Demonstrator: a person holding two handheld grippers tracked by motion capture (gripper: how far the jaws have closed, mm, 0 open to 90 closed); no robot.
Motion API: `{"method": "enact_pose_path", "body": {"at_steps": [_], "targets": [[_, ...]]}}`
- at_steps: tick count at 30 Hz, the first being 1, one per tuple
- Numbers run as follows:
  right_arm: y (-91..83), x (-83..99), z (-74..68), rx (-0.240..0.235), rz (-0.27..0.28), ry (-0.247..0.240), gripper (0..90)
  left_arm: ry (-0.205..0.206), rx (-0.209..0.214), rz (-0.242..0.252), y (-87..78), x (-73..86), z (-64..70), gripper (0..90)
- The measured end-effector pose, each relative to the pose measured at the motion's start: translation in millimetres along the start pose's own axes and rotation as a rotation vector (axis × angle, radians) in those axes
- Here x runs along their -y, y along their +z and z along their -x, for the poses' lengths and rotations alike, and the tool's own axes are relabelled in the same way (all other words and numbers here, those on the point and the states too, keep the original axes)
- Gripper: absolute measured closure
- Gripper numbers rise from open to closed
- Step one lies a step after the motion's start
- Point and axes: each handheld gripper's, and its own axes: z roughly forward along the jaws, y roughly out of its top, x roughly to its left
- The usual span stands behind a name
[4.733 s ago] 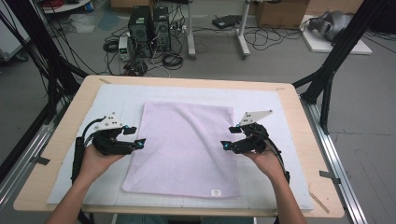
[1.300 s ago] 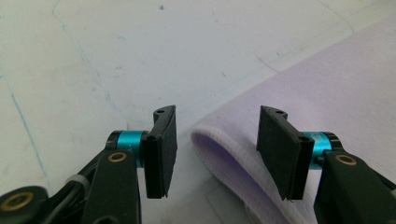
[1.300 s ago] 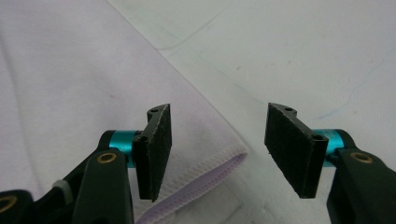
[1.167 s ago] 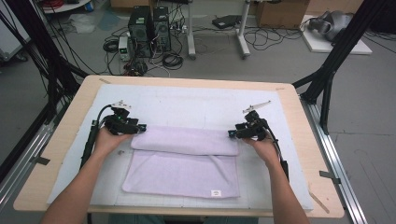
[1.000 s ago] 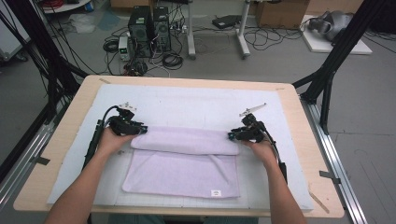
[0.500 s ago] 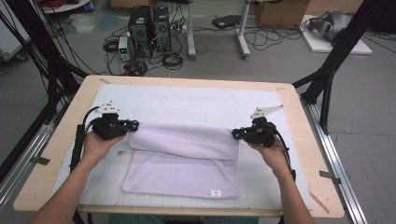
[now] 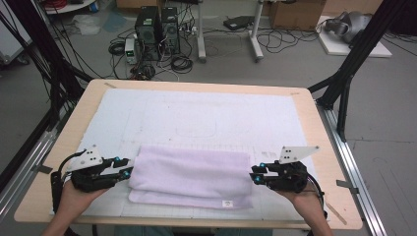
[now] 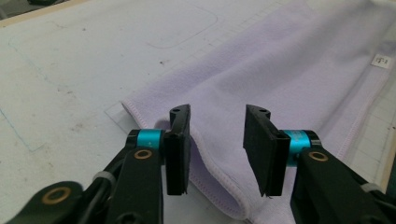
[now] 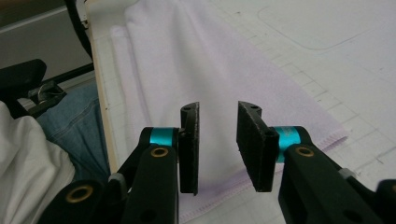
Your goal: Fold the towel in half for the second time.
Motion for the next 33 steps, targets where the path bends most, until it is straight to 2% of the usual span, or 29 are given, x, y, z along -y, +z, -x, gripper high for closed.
{"method": "enact_pose_path", "body": {"at_steps": [5,7,8,11,14,16,18,20,22,24,29,33], "targets": [[18.5,6.9,-1.4,0.001,-0.05,-0.021,63.9,0.011,0.016,-0.041,17.2,4.6,4.0,61.1],[27.4,11.3,0.3,0.021,-0.082,-0.029,63.8,0.001,0.012,-0.052,24.3,7.1,1.2,62.2],[30.7,12.8,1.8,0.017,-0.084,-0.014,63.8,-0.001,0.015,-0.064,27.8,7.6,-1.3,64.7],[37.6,12.7,6.6,0.022,-0.086,-0.02,62.7,-0.012,0.014,-0.094,38.2,6.8,-8.7,67.9],[47.1,13.3,14.6,0.044,-0.125,-0.017,60.0,-0.013,0.008,-0.16,52.4,9.1,-13.3,65.7],[55.4,15.4,16.4,0.051,-0.163,-0.023,60.3,0.019,0.002,-0.226,61.9,12.5,-11.6,67.2],[62.0,17.8,15.3,0.056,-0.198,-0.038,67.0,0.044,-0.002,-0.221,64.2,13.6,-8.6,73.1],[64.7,19.8,14.6,0.055,-0.205,-0.046,77.6,0.055,-0.007,-0.22,64.0,13.1,-7.0,83.9],[63.7,19.5,14.5,0.047,-0.199,-0.048,84.8,0.061,-0.015,-0.21,61.7,12.5,-5.1,86.9],[60.3,17.6,13.5,0.047,-0.191,-0.051,85.3,0.066,-0.015,-0.197,56.9,11.8,-3.9,87.5],[46.6,8.1,3.4,0.034,-0.148,-0.075,85.3,0.054,-0.01,-0.128,35.1,9.7,1.5,87.5],[35.4,1.8,-8.7,0.002,-0.109,-0.095,84.4,0.049,0.005,-0.085,14.4,12.9,10.9,87.0]]}}
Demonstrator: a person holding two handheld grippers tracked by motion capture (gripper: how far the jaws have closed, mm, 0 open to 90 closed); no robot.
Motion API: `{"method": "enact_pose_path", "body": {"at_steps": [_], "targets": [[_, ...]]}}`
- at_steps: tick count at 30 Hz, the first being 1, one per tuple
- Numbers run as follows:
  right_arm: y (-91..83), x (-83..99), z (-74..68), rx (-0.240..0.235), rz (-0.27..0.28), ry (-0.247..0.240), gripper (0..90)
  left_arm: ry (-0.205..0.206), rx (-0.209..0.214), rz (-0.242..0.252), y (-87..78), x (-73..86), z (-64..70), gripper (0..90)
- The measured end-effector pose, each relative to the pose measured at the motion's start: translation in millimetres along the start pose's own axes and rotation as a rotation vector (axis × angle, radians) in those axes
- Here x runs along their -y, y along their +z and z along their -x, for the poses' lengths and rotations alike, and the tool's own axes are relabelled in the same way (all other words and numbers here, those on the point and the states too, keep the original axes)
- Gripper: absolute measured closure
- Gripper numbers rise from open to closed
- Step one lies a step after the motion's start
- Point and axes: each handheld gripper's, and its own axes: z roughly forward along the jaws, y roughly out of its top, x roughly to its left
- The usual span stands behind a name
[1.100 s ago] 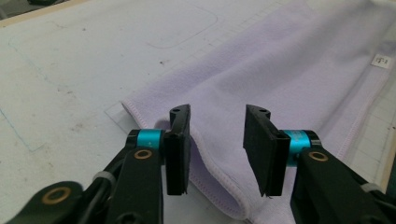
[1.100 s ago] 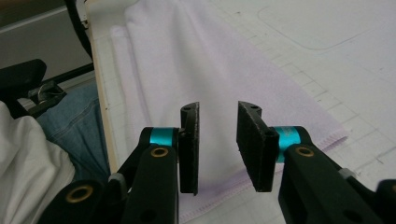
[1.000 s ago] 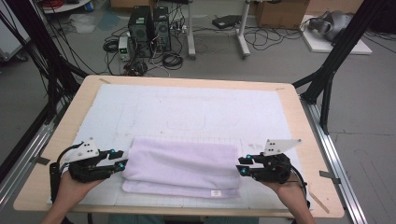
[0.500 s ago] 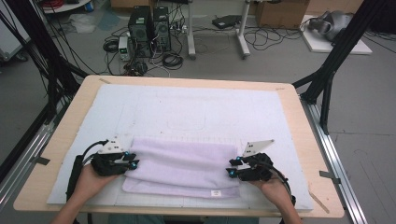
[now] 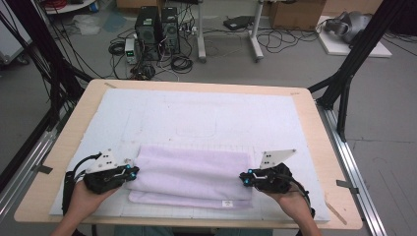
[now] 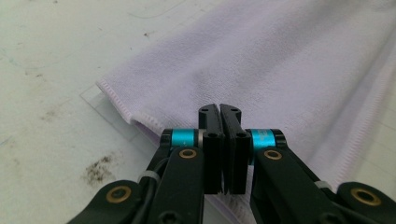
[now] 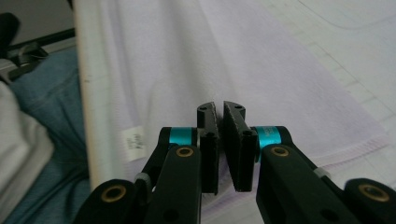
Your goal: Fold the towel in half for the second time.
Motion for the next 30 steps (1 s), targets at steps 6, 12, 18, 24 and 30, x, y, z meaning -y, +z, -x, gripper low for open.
{"method": "enact_pose_path", "body": {"at_steps": [6,12,18,24,30], "targets": [[-21.1,1.1,-19.8,-0.051,0.044,-0.027,75.9,0.005,0.024,0.027,-24.1,7.9,16.2,76.3],[-1.3,12.0,-22.0,-0.07,-0.021,-0.022,68.6,0.022,0.043,-0.014,-9.0,11.1,18.5,70.6],[24.9,28.4,-19.9,-0.065,-0.095,-0.014,67.9,0.037,0.077,-0.11,13.2,20.2,18.5,72.4],[26.9,37.1,-12.6,-0.093,-0.071,0.012,82.9,0.03,0.071,-0.079,12.3,24.9,20.0,87.9],[20.9,32.3,-13.4,-0.081,-0.069,-0.028,87.5,0.036,0.063,-0.033,-2.1,18.7,22.7,88.6]]}}
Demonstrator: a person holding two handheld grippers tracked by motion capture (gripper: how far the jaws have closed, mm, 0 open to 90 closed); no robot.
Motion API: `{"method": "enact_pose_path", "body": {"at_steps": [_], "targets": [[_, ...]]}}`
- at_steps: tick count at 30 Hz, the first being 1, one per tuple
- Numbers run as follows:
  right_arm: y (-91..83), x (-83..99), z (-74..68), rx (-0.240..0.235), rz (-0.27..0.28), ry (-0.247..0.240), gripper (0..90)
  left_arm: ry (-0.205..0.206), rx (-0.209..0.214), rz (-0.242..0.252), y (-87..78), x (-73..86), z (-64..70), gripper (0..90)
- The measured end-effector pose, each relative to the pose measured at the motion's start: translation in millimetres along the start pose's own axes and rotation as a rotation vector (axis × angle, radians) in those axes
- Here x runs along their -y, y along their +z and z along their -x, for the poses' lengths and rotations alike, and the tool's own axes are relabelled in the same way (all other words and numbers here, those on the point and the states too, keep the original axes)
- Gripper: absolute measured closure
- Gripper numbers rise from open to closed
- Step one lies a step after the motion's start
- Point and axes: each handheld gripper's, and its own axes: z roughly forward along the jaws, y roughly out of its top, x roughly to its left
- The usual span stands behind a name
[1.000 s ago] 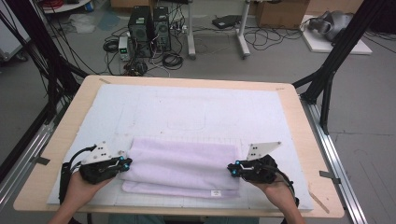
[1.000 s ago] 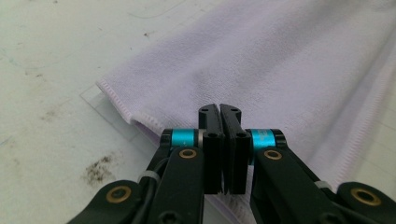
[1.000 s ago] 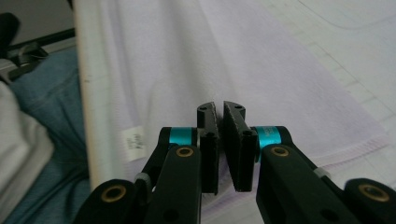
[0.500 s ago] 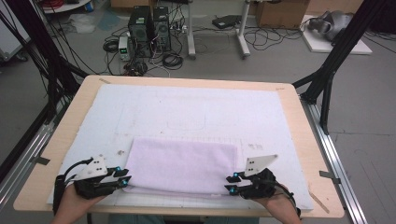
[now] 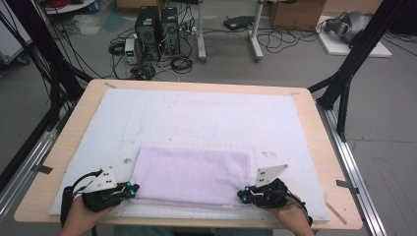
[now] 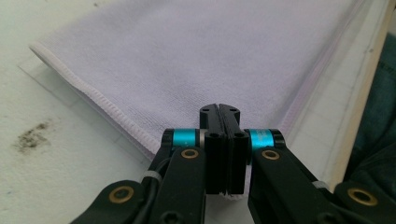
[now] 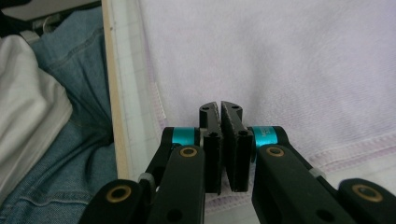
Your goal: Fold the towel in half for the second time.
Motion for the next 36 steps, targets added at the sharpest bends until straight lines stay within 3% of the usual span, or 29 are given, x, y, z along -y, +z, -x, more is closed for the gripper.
{"method": "enact_pose_path", "body": {"at_steps": [9,15,19,22,23,27,36], "targets": [[-18.7,-8.2,-7.5,-0.004,0.034,-0.017,87.5,0.016,0.011,-0.01,-9.5,3.5,12.2,88.6],[-2.9,2.3,-6.7,-0.021,-0.033,-0.007,85.9,-0.021,0.031,-0.048,4.7,12.3,8.3,87.5],[-2.0,4.0,-3.9,-0.038,-0.026,0.021,77.8,-0.04,0.03,-0.023,4.1,10.2,4.8,80.8],[-10.9,-0.3,-0.1,-0.007,0.013,0.042,67.7,-0.05,0.021,0.0,0.6,3.7,1.5,73.7],[-14.4,-2.0,2.8,-0.014,0.032,0.066,66.3,-0.052,0.018,0.004,0.5,1.2,0.2,72.1],[-24.5,-9.2,14.3,0.035,0.08,0.095,61.7,-0.045,0.005,0.015,3.6,-8.2,-5.0,69.4],[-30.8,-30.1,32.1,0.107,0.095,0.101,52.4,-0.062,-0.01,0.069,12.3,-32.1,-23.6,61.4]]}}
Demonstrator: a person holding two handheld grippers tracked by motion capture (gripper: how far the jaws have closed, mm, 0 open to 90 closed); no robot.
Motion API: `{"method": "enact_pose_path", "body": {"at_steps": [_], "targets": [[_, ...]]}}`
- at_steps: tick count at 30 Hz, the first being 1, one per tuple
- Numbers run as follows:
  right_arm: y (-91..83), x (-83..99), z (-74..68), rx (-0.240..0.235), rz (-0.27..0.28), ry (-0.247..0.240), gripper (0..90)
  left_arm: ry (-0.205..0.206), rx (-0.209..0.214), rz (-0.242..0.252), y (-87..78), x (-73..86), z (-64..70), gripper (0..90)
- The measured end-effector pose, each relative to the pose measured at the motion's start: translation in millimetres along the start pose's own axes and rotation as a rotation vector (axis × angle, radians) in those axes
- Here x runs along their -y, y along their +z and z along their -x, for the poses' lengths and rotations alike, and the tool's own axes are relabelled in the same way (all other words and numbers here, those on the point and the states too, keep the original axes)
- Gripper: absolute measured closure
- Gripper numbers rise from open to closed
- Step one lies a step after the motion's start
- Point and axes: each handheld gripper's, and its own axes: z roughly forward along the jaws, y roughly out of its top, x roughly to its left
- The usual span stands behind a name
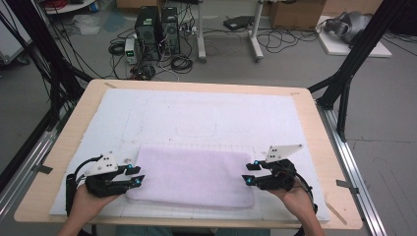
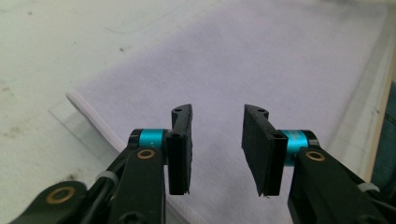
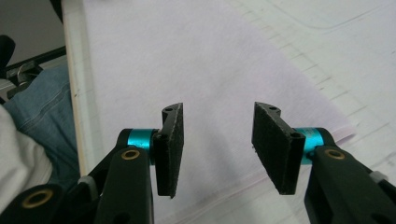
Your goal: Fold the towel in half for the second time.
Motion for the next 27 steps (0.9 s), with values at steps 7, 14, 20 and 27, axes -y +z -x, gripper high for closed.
{"method": "enact_pose_path", "body": {"at_steps": [7,14,20,27], "targets": [[-2.5,-12.4,20.5,0.04,0.043,0.024,46.7,0.003,-0.024,-0.016,14.4,-18.8,-12.8,52.0],[-0.4,-30.6,40.4,0.074,0.042,0.002,44.4,-0.014,-0.064,0.004,25.9,-40.3,-37.7,51.1],[3.6,-36.6,53.7,0.099,0.038,0.01,42.7,-0.009,-0.054,-0.007,41.8,-55.2,-48.8,49.6],[16.9,-20.9,62.2,0.124,-0.001,0.052,39.9,-0.059,-0.089,-0.061,53.5,-46.1,-62.5,45.4]]}}
